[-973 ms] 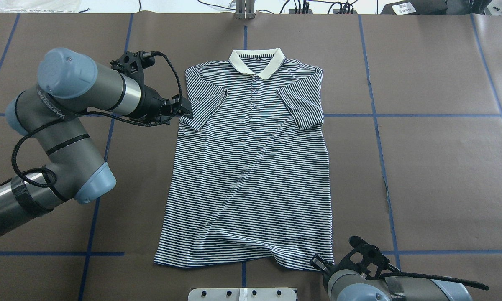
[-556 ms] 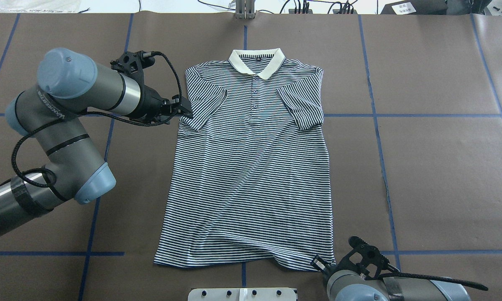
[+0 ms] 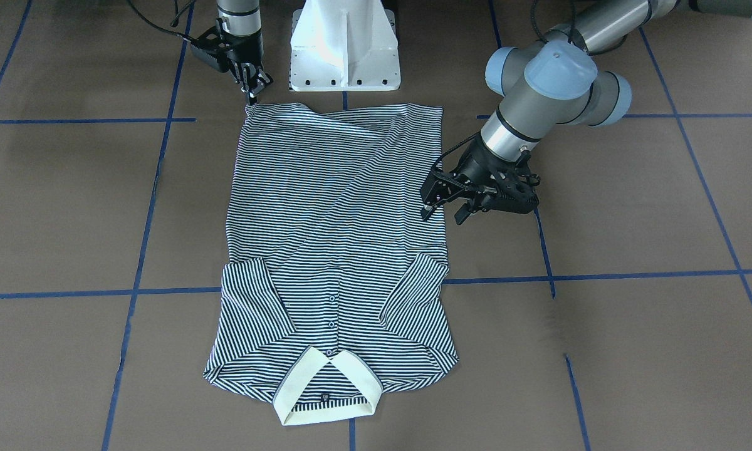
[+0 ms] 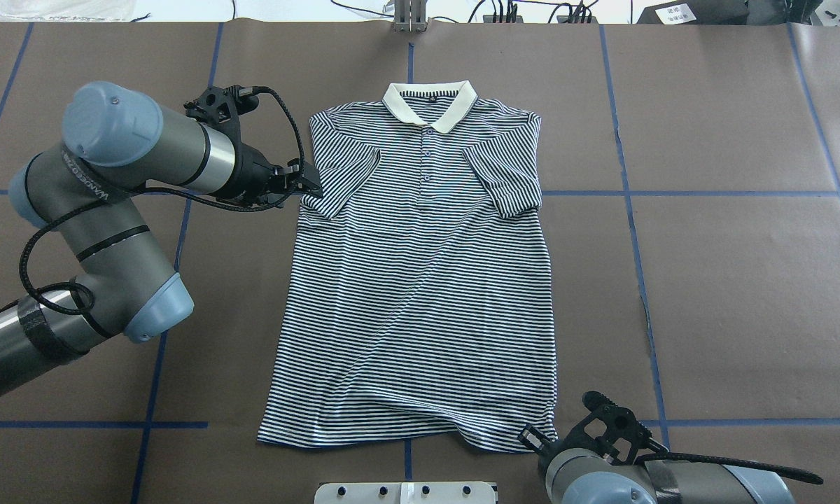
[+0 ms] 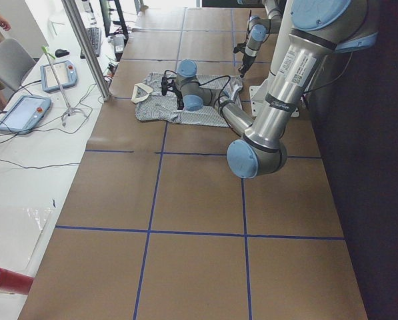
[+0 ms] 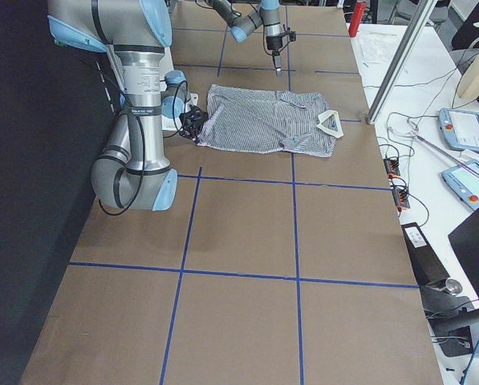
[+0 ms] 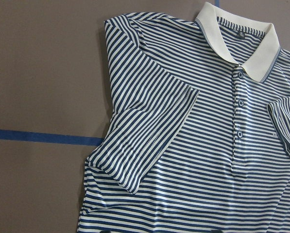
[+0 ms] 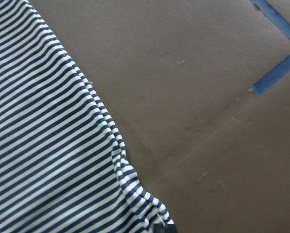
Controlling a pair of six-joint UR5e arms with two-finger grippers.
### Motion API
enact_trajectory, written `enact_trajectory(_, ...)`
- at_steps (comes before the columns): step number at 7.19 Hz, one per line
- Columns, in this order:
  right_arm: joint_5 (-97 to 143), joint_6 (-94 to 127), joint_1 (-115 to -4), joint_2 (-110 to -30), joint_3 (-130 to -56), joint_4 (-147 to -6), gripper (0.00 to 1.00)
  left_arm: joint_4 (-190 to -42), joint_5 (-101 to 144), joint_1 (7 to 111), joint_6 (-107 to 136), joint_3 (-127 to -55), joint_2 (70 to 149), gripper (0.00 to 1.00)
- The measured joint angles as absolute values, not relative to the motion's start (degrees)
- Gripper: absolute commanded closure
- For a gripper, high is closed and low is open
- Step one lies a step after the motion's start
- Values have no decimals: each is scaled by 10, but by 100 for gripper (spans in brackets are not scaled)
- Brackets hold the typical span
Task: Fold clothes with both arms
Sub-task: 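Move the right gripper to the near hem corner while the left gripper withdraws, then move the left gripper to the other hem corner and grasp both hem corners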
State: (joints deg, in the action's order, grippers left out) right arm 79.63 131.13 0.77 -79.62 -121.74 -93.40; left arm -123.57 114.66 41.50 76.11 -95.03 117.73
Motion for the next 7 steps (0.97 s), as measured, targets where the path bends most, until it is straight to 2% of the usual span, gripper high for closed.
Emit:
enact_trajectory(1, 796, 1311, 6, -801, -1227, -935, 100, -1236, 1138, 414, 763, -962, 1166, 23)
enact_trajectory(3, 797, 1311, 5, -807, -1243, -940, 100, -1232, 1091, 373, 811, -1038, 1102, 23)
enact_trajectory(5, 799, 1311, 4, -811, -1248, -942, 100, -1173, 979, 259, 887, -1125, 1043, 24)
enact_trajectory(7, 800, 1311, 4, -811, -1251, -942, 100, -1107, 919, 173, 939, -1169, 1009, 28)
